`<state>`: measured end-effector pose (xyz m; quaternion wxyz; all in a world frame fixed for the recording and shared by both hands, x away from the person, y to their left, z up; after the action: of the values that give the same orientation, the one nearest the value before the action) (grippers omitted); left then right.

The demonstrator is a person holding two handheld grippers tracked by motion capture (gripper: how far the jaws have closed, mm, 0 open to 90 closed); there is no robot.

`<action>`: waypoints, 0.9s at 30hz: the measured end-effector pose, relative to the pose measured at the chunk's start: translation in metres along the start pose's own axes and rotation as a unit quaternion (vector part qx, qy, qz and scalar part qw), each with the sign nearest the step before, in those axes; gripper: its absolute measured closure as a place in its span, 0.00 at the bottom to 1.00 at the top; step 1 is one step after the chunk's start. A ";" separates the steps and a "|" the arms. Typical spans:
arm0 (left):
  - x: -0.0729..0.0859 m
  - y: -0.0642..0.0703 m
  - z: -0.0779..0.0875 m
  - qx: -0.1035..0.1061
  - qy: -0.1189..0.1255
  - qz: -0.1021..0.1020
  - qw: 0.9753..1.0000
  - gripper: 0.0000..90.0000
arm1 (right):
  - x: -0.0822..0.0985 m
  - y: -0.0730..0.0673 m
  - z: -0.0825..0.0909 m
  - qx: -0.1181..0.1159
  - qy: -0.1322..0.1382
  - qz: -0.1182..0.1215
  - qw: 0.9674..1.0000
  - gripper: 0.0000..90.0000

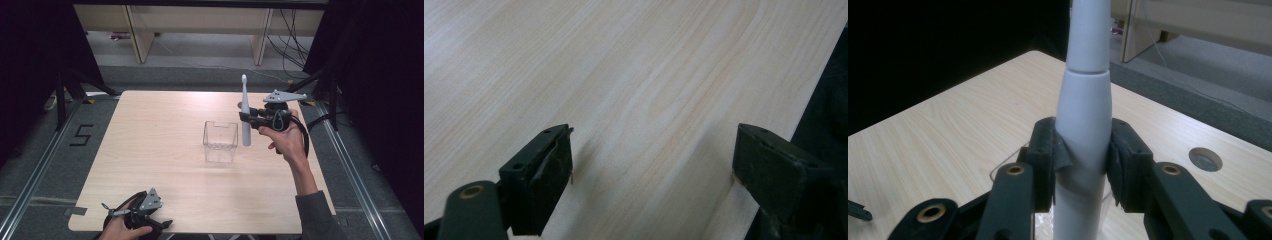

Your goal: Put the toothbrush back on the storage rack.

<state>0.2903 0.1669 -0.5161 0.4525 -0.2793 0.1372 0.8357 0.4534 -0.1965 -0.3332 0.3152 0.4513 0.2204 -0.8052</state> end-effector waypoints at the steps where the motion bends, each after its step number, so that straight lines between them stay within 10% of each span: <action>1: 0.000 0.000 0.000 0.001 -0.001 -0.001 1.000 0.17 | -0.001 -0.001 -0.002 -0.001 0.001 0.004 1.000 0.74; 27: 0.000 0.001 0.001 0.003 0.001 -0.003 1.000 0.17 | -0.007 -0.005 -0.071 -0.035 -0.054 0.017 0.998 0.74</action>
<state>0.2893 0.1671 -0.5151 0.4553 -0.2790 0.1389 0.8340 0.4945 -0.1455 -0.3615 0.3557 0.3993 0.2235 -0.8149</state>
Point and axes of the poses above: each handheld gripper's, and its own axes: z roughly backward along the jaws, x roughly out of its underside, y roughly to its right, the point moved 1 cm from there along -z, roughly forward along the jaws, and after that the axes turned 3 degrees about -y, right-handed, at the moved point
